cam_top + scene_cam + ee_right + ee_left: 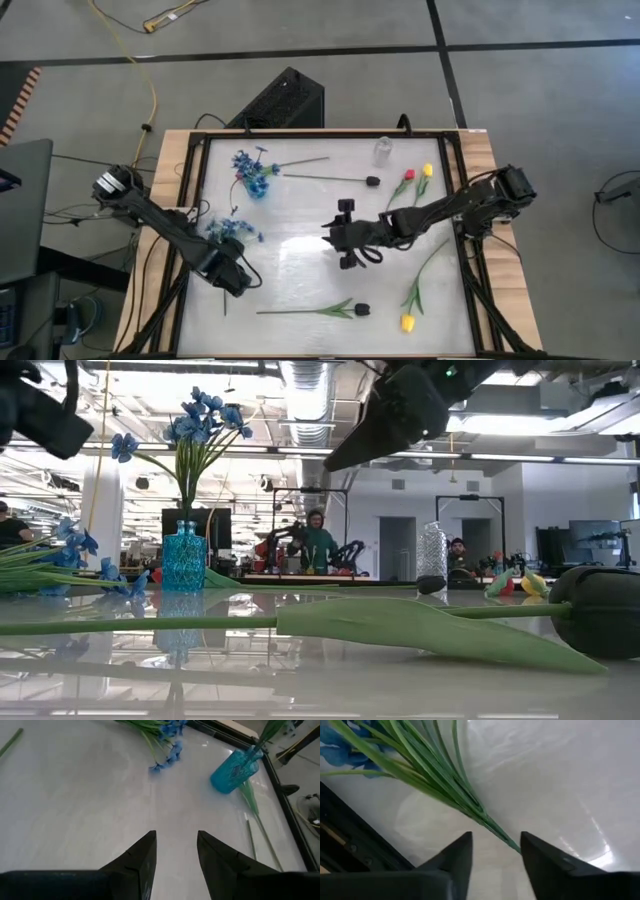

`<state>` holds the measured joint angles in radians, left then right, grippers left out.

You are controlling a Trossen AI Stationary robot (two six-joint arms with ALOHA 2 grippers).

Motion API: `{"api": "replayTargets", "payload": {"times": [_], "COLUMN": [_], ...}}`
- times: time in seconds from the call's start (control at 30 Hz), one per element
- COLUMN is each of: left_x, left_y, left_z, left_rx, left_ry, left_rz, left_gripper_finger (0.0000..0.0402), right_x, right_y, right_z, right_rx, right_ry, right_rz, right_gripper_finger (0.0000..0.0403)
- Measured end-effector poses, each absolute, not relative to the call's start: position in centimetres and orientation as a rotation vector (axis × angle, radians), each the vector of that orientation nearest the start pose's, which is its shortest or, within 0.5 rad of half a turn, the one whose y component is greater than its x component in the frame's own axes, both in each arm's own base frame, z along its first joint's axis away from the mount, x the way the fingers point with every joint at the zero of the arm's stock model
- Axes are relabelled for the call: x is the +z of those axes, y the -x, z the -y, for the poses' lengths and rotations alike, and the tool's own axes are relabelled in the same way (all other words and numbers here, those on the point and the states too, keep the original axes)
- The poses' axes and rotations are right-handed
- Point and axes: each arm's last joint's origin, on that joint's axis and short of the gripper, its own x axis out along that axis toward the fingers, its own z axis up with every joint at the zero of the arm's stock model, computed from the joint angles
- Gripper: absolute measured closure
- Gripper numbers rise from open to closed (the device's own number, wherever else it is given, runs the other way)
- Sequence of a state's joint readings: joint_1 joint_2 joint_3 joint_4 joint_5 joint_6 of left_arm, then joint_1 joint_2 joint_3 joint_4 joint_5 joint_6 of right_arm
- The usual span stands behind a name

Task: Sort flowers into vase by color
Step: Put the blue flowers into the blue vase

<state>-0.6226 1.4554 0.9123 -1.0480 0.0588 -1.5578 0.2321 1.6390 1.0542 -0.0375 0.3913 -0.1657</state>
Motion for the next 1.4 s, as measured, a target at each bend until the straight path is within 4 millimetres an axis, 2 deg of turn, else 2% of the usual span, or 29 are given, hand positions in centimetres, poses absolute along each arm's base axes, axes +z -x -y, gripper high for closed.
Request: {"api": "replayTargets", "payload": {"times": [0.17, 0.3, 0.63, 0.73, 0.83, 0.9, 1.03, 1.13, 1.17, 1.27, 1.4], "left_x": [18.7, 18.5, 14.8, 14.4, 14.2, 14.1, 14.1, 14.3, 14.4, 15.3, 17.5], "left_y": [-18.3, -18.0, -16.4, -16.1, -15.9, -15.9, -15.9, -16.2, -16.4, -17.5, -19.2], "left_z": [14.0, 14.5, 15.3, 15.1, 14.9, 14.9, 14.7, 14.7, 14.8, 14.9, 15.4], "left_rx": [0.818, 0.902, 0.911, 0.918, 0.911, 0.892, 0.829, 0.759, 0.740, 0.657, 0.547], "left_ry": [0.782, 0.810, 0.931, 0.922, 0.904, 0.885, 0.822, 0.733, 0.701, 0.579, 0.394], "left_rz": [-1.513, -1.424, -1.211, -1.217, -1.232, -1.249, -1.296, -1.275, -1.254, -1.156, -1.018], "left_gripper_finger": [0.0166, 0.0136, 0.0127, 0.0129, 0.0154, 0.0188, 0.0285, 0.0368, 0.0384, 0.0388, 0.0387], "right_x": [22.7, 22.7, 22.7, 22.6, 22.6, 22.6, 22.6, 22.6, 22.6, 22.6, 22.6], "right_y": [-35.0, -35.3, -35.4, -35.4, -35.4, -35.4, -35.4, -35.4, -35.4, -35.4, -35.4], "right_z": [-5.2, -4.0, -2.6, -2.6, -2.6, -2.6, -2.6, -2.6, -2.6, -2.6, -2.6], "right_rx": [-0.084, -0.067, -0.061, -0.060, -0.060, -0.060, -0.061, -0.061, -0.061, -0.061, -0.061], "right_ry": [0.305, 0.276, 0.248, 0.245, 0.243, 0.243, 0.242, 0.242, 0.242, 0.242, 0.241], "right_rz": [-0.598, -0.598, -0.603, -0.605, -0.607, -0.609, -0.609, -0.608, -0.609, -0.607, -0.605], "right_gripper_finger": [0.0236, 0.0236, 0.0236, 0.0236, 0.0236, 0.0236, 0.0236, 0.0236, 0.0236, 0.0236, 0.0236]}}
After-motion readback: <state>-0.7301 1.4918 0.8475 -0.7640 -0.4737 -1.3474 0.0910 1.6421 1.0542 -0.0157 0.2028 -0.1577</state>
